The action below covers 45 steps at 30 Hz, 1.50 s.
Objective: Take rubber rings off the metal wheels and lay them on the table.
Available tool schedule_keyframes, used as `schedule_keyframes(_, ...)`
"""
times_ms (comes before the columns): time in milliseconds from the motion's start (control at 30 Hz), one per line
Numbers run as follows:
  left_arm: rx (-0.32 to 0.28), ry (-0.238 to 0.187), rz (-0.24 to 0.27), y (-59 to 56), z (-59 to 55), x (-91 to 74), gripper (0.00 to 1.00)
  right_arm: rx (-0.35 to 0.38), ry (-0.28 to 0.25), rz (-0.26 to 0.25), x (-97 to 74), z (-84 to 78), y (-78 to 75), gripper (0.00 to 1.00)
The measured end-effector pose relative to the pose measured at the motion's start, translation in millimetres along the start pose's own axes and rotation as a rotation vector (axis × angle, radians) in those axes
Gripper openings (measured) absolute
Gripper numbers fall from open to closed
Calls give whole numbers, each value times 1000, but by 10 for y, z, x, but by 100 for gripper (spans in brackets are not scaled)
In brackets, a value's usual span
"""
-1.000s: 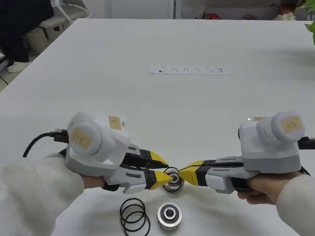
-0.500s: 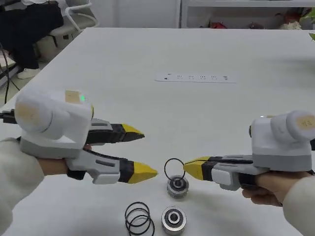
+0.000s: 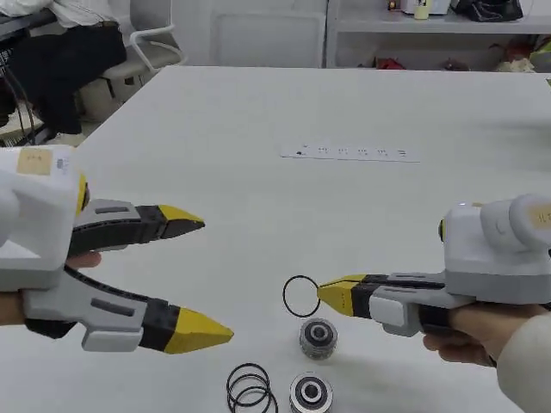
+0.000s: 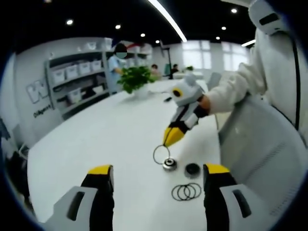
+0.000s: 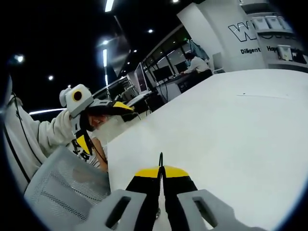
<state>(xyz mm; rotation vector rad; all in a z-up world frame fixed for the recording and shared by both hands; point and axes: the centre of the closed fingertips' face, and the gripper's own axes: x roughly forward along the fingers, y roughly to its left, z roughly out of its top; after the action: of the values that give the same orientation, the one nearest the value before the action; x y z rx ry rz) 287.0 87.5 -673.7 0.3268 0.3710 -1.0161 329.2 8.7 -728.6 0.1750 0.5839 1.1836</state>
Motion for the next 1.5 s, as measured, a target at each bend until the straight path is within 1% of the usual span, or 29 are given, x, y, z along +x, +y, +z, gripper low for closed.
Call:
schedule_keyframes(133, -17, -9, 22, -23, -20, -117, 84, -7, 3, 18, 20, 5, 79, 0)
schedule_keyframes(333, -50, -11, 56, -76, -99, -294, 90, -18, 14, 43, 71, -2, 204, 0)
schedule_keyframes(467, -78, -26, 90, -92, -131, -406, 93, -21, 28, 61, 104, -31, 271, 0)
schedule_keyframes(533, -92, -28, 101, -110, -156, -442, 94, -22, 36, 70, 120, -51, 297, 0)
schedule_keyframes(667, -108, -19, 112, -156, -213, -502, 100, -27, 53, 86, 143, -94, 346, 0)
schedule_keyframes(700, -118, -22, 116, -169, -225, -524, 100, -28, 58, 90, 148, -105, 357, 0)
schedule_keyframes(767, -132, -23, 118, -194, -250, -546, 100, -29, 72, 99, 169, -143, 382, 0)
schedule_keyframes(900, -144, -10, 127, -226, -319, -574, 100, -35, 94, 110, 198, -204, 414, 0)
schedule_keyframes(1100, -178, -19, 143, -251, -377, -607, 100, -40, 129, 127, 241, -310, 460, 0)
schedule_keyframes(1267, -202, -18, 153, -266, -458, -634, 100, -45, 170, 146, 275, -429, 516, 0)
schedule_keyframes(1500, -227, -25, 171, -265, -497, -666, 100, -54, 217, 174, 321, -570, 597, 0)
